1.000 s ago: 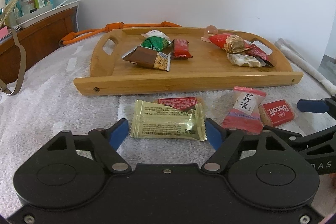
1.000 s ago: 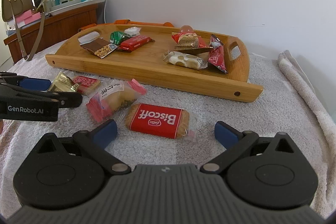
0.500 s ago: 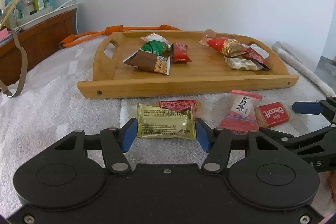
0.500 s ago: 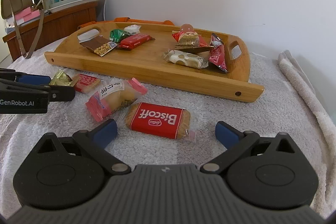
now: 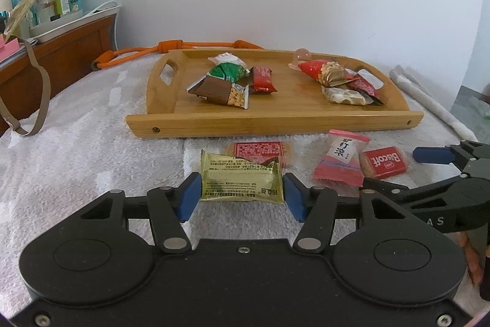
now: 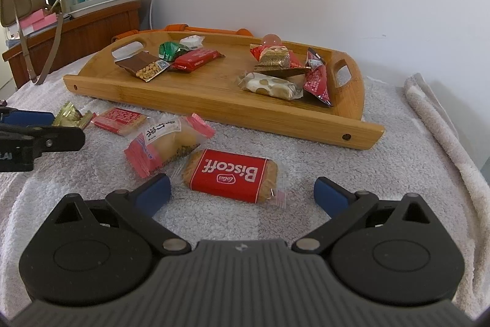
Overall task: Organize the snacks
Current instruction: 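Grasp the yellow-green wafer packet with the left tool while the right tool grasps the red Biscoff packet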
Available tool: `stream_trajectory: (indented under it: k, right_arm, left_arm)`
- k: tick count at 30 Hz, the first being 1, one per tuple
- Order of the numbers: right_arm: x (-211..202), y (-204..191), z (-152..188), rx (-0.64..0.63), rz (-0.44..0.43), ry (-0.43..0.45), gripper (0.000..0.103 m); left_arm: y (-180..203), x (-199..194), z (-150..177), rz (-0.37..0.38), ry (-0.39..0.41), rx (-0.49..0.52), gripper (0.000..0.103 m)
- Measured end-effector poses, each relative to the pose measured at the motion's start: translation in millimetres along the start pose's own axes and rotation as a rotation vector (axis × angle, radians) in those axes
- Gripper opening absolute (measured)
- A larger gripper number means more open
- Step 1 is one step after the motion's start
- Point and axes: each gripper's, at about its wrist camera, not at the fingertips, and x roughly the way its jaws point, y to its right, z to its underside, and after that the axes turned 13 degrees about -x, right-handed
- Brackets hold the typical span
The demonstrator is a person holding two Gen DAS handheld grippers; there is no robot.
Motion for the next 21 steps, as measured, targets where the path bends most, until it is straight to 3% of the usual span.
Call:
stream_trajectory:
  k: [8,14,16,21]
  right_arm:
    - [-1.5,-4.2,-12.5,0.053,0.023,-0.068,0.099]
    - [-4.4,-11.9,-17.3,0.033,0.018,-0.056,0.086]
    - [-5.3,-13.0,-18.2,0.033,0.026,-0.049,0.075]
    - [-7.7,-12.2,-20.5,0.046,0.044,-0.042,0.066]
  left_arm:
    - [-0.5,-4.9,-1.7,-0.010,-0.014,0.007,0.055]
    - [-1.4,-3.7,-4.0,-0.014,-0.015,0.003,0.055]
    - [-0.7,-3.5,-4.5,-0.014,-0.013,0.005,0.055]
    - [0.5,-3.7,-6.6,-0.008,-0.009,0.006,0.055]
